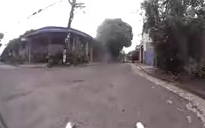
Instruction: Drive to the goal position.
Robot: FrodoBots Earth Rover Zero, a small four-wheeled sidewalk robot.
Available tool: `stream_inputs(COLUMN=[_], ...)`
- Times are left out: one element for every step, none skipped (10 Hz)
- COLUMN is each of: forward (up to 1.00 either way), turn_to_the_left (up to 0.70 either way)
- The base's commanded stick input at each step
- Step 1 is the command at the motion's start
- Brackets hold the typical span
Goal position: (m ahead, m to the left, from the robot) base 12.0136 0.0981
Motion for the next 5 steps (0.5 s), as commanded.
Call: stream_inputs(forward=[0.7, 0.7, 0.7, 0.7, 0.7], turn_to_the_left=[0.0, 0.0, 0.0, -0.01, -0.04])
